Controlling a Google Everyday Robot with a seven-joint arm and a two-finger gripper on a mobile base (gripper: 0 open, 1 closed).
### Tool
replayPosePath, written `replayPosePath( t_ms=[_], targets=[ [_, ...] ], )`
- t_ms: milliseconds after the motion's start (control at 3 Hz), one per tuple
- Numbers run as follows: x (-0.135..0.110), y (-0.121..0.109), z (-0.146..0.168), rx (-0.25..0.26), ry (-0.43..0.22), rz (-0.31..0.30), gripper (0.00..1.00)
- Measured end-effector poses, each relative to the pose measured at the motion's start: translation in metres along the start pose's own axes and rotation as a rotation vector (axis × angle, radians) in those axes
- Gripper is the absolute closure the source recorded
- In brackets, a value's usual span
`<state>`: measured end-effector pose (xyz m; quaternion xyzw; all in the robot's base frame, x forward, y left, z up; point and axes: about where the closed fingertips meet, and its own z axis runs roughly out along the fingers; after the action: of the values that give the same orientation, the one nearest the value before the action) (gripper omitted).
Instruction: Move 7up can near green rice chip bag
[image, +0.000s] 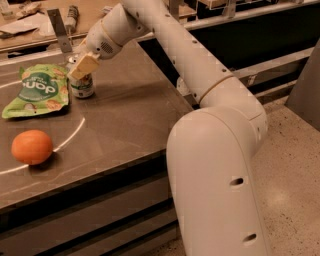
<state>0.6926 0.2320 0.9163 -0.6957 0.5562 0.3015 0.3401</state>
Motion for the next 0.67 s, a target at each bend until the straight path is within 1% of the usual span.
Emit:
replayPosePath(
  t_ms=[333, 667],
  targets=[
    [0.0001, 0.0006, 0.0038, -0.006, 0.000, 0.000, 0.01],
    [-0.0007, 0.0023, 0.0023, -0.008, 0.004, 0.000, 0.00]
  ],
)
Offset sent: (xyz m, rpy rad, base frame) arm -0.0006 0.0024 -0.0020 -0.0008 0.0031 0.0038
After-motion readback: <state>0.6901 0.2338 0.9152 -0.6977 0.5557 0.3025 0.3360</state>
